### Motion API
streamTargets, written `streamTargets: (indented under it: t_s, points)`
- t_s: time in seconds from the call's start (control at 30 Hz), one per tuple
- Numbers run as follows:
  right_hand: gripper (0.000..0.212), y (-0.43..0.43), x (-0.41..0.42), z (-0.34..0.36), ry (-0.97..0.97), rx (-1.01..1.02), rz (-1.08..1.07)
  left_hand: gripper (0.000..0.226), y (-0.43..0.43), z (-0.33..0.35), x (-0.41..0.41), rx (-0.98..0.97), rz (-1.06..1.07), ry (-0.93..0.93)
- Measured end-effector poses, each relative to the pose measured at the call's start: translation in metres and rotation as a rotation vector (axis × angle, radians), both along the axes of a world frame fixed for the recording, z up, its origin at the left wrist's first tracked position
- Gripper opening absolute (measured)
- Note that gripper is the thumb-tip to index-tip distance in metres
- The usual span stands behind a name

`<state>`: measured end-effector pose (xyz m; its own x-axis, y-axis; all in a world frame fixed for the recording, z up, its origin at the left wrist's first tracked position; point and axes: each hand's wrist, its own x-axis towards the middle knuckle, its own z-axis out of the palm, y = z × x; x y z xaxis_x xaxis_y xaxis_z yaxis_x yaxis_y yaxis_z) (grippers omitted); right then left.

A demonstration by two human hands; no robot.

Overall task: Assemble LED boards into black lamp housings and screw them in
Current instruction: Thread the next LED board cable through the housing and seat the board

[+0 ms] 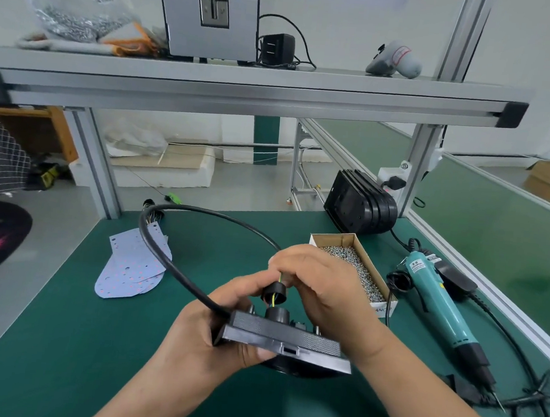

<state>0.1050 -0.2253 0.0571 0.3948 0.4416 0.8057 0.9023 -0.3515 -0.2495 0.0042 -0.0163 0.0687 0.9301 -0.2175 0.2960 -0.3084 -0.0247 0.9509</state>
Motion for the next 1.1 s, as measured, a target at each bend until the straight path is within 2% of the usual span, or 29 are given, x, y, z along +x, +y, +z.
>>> streamTargets:
  t_s: [0.2,0.33,0.6,0.77,0.87,0.93,1.0,1.1]
  points:
    - [0.054,0.008,-0.003,-0.004,0.028,0.014,-0.017,0.047,0.001,0.005,-0.001,0.018,-0.014,-0.063]
    - [0.061,0.008,-0.003,-0.001,0.055,0.036,-0.059,0.044,-0.001,0.006,-0.002,-0.025,-0.028,-0.041]
    - [0.049,0.009,-0.002,0.0,0.1,0.058,-0.159,0.042,-0.004,0.005,-0.004,-0.075,-0.025,-0.001]
    - [0.041,0.007,-0.005,0.005,0.193,0.04,-0.095,0.045,-0.002,0.003,-0.004,-0.088,-0.002,0.022]
    - [0.023,0.001,-0.005,0.011,0.266,0.003,-0.082,0.05,-0.003,0.002,-0.003,-0.129,0.028,0.031]
    - [0.015,-0.003,-0.005,0.017,0.233,-0.082,-0.076,0.055,-0.003,0.0,-0.002,-0.13,0.049,0.004]
    - [0.019,-0.01,-0.006,0.025,0.27,-0.158,-0.006,0.06,-0.002,0.0,-0.001,-0.114,0.06,-0.015]
    - [0.029,-0.019,-0.012,0.034,0.505,-0.118,0.18,0.06,-0.002,-0.001,0.002,-0.118,0.092,0.013]
